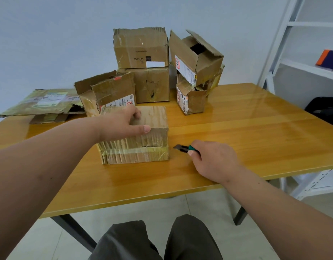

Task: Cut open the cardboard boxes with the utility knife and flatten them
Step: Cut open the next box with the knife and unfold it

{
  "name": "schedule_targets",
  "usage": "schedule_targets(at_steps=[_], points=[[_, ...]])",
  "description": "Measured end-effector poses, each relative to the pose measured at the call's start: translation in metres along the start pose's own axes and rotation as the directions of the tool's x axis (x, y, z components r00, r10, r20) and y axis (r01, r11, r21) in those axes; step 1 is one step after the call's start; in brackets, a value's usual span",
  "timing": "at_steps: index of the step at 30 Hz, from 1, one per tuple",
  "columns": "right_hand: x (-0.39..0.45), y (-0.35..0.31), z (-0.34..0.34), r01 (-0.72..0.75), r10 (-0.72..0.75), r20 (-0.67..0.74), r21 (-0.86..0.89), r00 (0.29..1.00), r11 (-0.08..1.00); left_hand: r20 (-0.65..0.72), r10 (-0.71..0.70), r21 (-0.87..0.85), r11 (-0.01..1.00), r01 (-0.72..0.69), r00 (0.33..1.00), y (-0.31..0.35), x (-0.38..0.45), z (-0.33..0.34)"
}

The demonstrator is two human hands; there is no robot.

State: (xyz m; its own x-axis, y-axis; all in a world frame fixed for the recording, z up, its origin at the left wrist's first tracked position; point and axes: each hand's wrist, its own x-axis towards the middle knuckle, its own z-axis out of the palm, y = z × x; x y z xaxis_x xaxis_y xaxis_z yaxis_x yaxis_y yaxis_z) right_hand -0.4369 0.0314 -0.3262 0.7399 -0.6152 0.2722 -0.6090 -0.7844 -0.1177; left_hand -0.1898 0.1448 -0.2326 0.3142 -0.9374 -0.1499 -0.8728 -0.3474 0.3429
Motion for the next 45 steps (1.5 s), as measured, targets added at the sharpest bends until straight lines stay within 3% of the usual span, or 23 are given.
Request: schedule_targets(at_steps=[2, 5, 9, 11, 13, 15, 18, 23, 31, 39, 45], points=[[-0.001, 0.0, -0.002, -0.089, 0.09, -0.008, 0.041, 0.996, 0.995, 0.114, 0.033, -0.094, 0.995, -0.022, 0.993, -0.001, -0.001, -0.011], [0.005, -0.005, -0.009, -0.17, 0.163, 0.053, 0.169, 0.985, 0.971, 0.278, 0.037, 0.024, 0.999, -0.046, 0.96, -0.006, -0.007, -0.029], [0.016, -0.015, -0.022, -0.323, 0.26, 0.239, 0.281, 0.935, 0.904, 0.158, 0.058, 0.237, 0.967, -0.095, 0.986, -0.004, -0.009, -0.024], [0.016, -0.018, -0.024, -0.458, 0.312, 0.359, 0.465, 0.88, 0.758, 0.011, 0.082, 0.236, 0.968, -0.082, 0.997, 0.001, -0.006, -0.008], [0.011, -0.021, -0.026, -0.584, 0.329, 0.483, 0.653, 0.811, 0.482, -0.125, 0.062, 0.279, 0.96, -0.025, 0.99, 0.006, 0.0, 0.009], [0.008, -0.021, -0.025, -0.617, 0.334, 0.525, 0.721, 0.783, 0.314, -0.199, 0.029, 0.303, 0.953, 0.033, 0.98, 0.008, 0.005, 0.02], [0.006, -0.024, -0.023, -0.597, 0.356, 0.508, 0.774, 0.784, 0.211, -0.188, 0.037, 0.258, 0.966, 0.014, 0.981, 0.006, 0.008, 0.022], [0.007, -0.034, -0.019, -0.542, 0.391, 0.458, 0.83, 0.798, 0.135, -0.148, 0.032, 0.25, 0.968, 0.007, 0.988, 0.005, 0.008, 0.019], [0.006, -0.053, -0.013, -0.492, 0.457, 0.46, 0.869, 0.761, -0.056, -0.117, 0.024, 0.238, 0.971, 0.005, 0.993, 0.007, 0.009, 0.018], [0.004, -0.08, -0.004, -0.432, 0.526, 0.404, 0.899, 0.749, -0.074, -0.108, 0.016, 0.227, 0.974, 0.009, 0.994, 0.006, 0.011, 0.019], [0.003, -0.091, -0.006, -0.373, 0.532, 0.396, 0.915, 0.748, -0.157, -0.113, -0.005, 0.224, 0.974, 0.03, 0.994, 0.005, 0.013, 0.02]])
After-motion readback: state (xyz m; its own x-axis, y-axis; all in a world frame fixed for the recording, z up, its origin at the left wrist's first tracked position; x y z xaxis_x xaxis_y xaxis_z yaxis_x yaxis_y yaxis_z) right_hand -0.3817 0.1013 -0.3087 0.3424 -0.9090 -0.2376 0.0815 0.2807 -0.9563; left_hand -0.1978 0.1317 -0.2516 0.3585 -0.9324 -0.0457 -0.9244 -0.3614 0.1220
